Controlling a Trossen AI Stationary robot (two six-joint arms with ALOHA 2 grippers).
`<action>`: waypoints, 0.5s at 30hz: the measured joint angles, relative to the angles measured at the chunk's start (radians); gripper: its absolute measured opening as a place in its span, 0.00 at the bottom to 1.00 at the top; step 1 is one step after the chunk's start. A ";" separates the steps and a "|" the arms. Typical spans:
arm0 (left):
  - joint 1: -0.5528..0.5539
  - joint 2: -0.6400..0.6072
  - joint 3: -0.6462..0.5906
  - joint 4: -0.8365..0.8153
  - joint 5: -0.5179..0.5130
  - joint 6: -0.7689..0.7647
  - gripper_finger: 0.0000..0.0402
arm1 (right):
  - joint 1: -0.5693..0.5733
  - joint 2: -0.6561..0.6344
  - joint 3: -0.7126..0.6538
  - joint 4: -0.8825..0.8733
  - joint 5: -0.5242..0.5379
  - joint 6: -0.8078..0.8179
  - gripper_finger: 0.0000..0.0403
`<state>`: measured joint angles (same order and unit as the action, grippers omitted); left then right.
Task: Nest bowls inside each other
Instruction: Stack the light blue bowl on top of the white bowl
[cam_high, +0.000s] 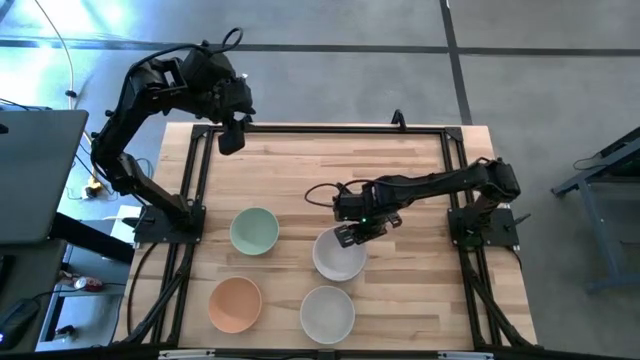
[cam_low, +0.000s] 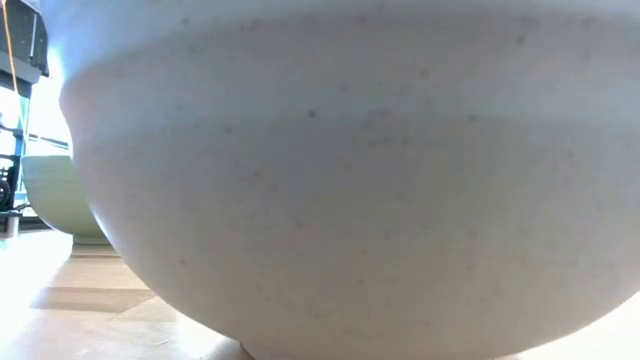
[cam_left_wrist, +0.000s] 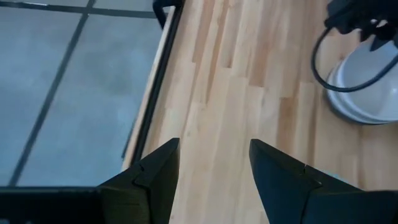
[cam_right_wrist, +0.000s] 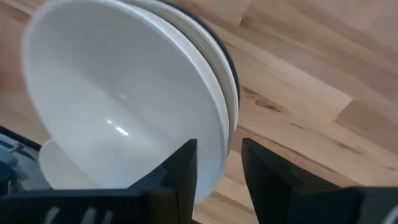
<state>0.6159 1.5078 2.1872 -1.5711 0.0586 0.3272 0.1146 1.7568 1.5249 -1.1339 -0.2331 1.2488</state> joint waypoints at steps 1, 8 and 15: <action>-0.001 0.000 0.000 0.000 0.013 -0.005 0.46 | 0.003 -0.012 0.000 0.003 0.015 0.000 0.29; -0.042 -0.004 -0.087 0.001 0.006 -0.063 0.46 | 0.037 -0.119 0.001 0.012 0.133 -0.002 0.29; -0.099 -0.052 -0.410 0.003 -0.050 -0.110 0.46 | 0.097 -0.232 0.001 0.078 0.293 -0.094 0.30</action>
<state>0.5174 1.4562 1.7771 -1.5679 0.0091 0.2172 0.2117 1.5249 1.5257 -1.0561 0.0596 1.1551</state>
